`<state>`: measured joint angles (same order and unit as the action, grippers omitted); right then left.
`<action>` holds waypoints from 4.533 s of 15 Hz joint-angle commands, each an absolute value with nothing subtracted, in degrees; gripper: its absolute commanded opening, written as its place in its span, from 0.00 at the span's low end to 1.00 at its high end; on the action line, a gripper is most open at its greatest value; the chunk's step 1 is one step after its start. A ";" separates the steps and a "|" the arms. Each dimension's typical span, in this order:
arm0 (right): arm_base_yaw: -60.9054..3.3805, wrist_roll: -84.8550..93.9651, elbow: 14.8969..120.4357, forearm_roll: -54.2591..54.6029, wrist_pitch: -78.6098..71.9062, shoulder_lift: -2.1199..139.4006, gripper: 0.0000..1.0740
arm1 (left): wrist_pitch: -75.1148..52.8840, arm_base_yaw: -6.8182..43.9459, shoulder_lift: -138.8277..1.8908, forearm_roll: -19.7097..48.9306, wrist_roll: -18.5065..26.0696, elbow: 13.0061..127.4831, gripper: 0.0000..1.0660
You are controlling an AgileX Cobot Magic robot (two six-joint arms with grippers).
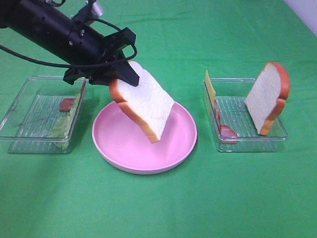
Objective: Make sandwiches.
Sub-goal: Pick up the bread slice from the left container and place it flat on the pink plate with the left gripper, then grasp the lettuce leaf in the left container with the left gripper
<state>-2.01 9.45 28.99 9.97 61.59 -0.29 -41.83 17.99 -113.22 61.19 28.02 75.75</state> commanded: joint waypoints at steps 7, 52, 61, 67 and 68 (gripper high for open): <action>-2.06 10.26 28.99 10.08 61.08 -1.20 0.73 | -41.42 18.28 -119.86 70.82 31.80 75.92 0.00; -2.06 10.26 28.99 10.14 61.08 -1.20 0.73 | -73.85 21.83 -119.75 9.45 -7.45 107.83 0.68; -2.06 10.26 28.99 10.14 61.08 -1.20 0.73 | -73.85 21.43 -113.16 2.86 -16.73 97.63 0.63; -2.06 10.20 28.99 10.14 61.08 -1.20 0.73 | -72.36 22.23 -119.29 2.81 -20.51 94.77 0.66; -2.06 10.20 28.99 10.14 61.08 -1.20 0.73 | -72.19 22.23 -120.55 3.21 -20.51 94.77 0.66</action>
<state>-2.01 9.45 28.99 9.97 61.59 -0.29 -69.96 21.89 -119.35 2.81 -19.94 95.17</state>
